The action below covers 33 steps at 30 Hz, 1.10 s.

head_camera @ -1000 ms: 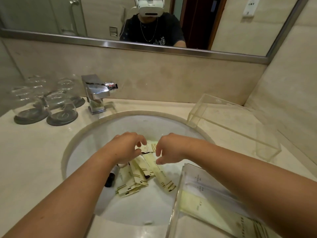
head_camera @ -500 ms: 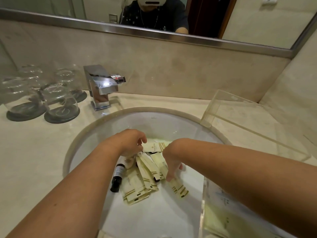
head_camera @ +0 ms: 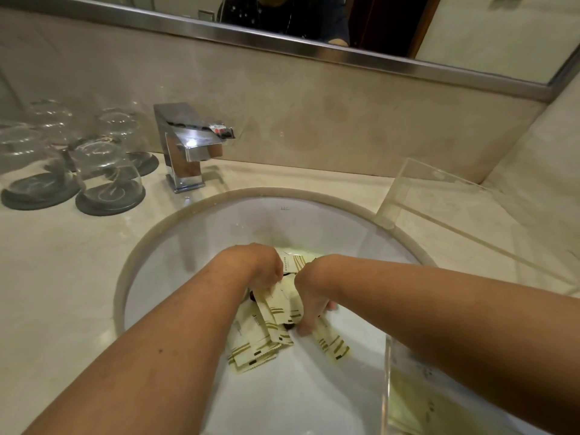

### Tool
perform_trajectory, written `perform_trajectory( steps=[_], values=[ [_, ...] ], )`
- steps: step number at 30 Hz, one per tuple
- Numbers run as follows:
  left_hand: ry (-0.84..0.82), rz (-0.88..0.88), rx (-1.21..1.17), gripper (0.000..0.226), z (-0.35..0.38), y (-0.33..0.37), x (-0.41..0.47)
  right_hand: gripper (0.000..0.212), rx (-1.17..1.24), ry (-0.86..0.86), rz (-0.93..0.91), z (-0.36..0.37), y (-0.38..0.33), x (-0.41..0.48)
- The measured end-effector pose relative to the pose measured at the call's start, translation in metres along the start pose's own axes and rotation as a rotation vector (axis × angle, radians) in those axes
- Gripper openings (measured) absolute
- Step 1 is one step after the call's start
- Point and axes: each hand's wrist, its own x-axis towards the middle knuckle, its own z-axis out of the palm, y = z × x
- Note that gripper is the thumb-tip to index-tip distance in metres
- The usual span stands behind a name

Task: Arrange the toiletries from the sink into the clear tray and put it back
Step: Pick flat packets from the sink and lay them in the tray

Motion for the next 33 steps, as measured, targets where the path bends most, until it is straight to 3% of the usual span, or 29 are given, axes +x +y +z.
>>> perform_trajectory(
  steps=[5,7,12,18,26,33],
  values=[
    [-0.054,-0.087,0.150,0.036,0.003,0.007,0.000,0.028,0.043,-0.030,0.023,-0.003,0.004,-0.004],
    [-0.040,-0.092,0.188,0.033,0.003,0.009,-0.003,0.028,0.050,-0.008,0.035,-0.008,0.009,-0.012],
    [-0.026,-0.092,0.226,0.030,0.001,0.011,-0.010,0.018,0.087,0.228,0.070,-0.013,0.037,-0.027],
    [0.034,-0.089,0.236,0.039,0.002,0.016,-0.014,0.030,0.413,0.357,0.074,0.001,0.082,-0.031],
    [0.034,-0.024,0.309,0.038,0.012,0.012,-0.001,0.020,0.677,0.615,-0.035,0.022,0.101,-0.041],
    [0.173,0.025,0.149,0.024,0.003,-0.005,0.000,0.016,0.858,0.866,-0.118,0.035,0.100,-0.063]
  ],
)
